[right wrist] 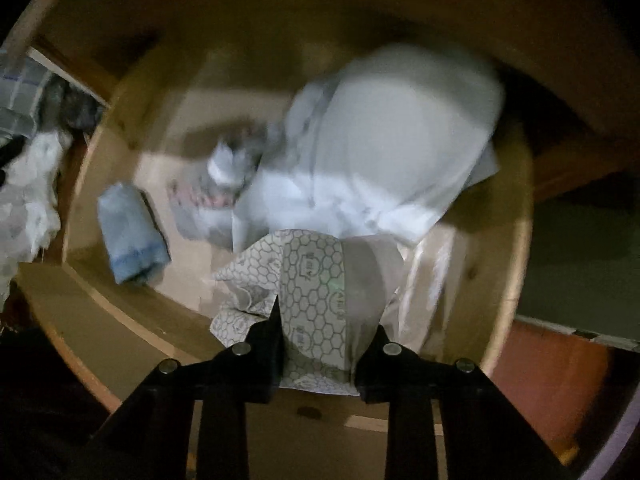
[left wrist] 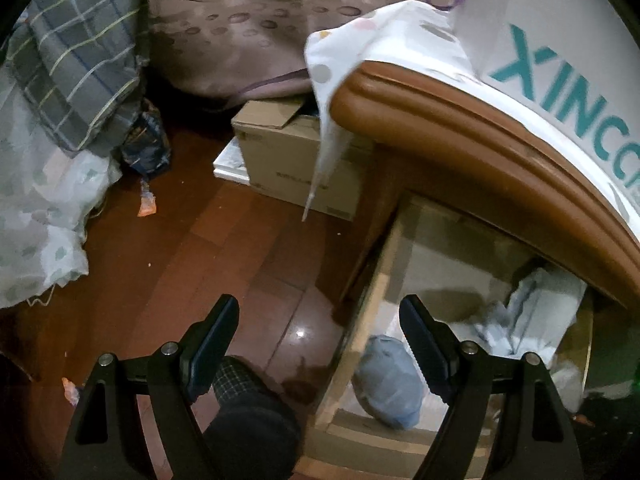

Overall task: Take underwear out of drawer
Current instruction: 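Lift the hexagon-print underwear with the right tool while the left tool reaches into the drawer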

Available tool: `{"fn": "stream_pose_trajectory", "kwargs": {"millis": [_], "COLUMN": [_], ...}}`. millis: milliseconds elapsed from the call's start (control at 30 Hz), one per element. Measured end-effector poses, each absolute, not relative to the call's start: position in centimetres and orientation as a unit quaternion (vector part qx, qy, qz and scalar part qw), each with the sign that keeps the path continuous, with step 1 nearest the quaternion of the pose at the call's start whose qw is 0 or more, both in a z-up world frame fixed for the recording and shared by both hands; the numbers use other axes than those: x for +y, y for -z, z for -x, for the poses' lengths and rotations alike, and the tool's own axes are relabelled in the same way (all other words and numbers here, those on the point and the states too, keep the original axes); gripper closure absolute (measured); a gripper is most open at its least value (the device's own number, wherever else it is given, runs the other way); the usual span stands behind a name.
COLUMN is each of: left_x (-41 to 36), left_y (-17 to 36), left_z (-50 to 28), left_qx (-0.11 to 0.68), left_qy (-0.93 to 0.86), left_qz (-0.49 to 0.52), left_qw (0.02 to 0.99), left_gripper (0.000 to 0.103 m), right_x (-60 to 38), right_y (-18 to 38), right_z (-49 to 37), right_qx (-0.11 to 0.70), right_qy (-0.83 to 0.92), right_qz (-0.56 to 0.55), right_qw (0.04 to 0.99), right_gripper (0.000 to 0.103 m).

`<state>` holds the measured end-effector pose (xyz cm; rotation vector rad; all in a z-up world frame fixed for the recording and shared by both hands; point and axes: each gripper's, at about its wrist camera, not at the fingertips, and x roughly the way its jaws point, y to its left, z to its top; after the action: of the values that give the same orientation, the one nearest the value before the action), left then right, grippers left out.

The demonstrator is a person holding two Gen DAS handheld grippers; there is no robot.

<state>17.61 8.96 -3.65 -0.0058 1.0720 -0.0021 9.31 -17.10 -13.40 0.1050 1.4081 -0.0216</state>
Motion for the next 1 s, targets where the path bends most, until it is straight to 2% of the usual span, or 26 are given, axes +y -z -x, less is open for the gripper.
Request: {"fn": "stream_pose_trajectory", "kwargs": {"millis": [133,400,833,1000], "left_x": [7.6,5.4,2.3,2.6], "left_y": [3.5,5.3,9.2,11.6], "left_z": [-16.9,-16.4,-17.2,-18.1], "left_qx": [0.503,0.565,0.675,0.708], "left_qy": [0.021,0.076,0.046,0.01], "left_qz": [-0.019,-0.002,0.023,0.055], "left_qw": [0.864,0.822,0.736,0.704], "left_gripper": [0.023,0.025,0.026,0.031], "right_x": [-18.5,-21.9,-25.0,-26.4], "right_y": [10.9,6.6,5.4,5.2], "right_z": [-7.4,-5.3,-3.6,-3.0], "right_qx": [0.583,0.482,0.467,0.457], "right_qy": [0.013,0.049,0.04,0.043], "right_qz": [-0.058,-0.057,-0.148,-0.179], "right_qw": [0.81,0.873,0.871,0.87], "right_gripper": [0.076,0.076,0.076,0.076]}}
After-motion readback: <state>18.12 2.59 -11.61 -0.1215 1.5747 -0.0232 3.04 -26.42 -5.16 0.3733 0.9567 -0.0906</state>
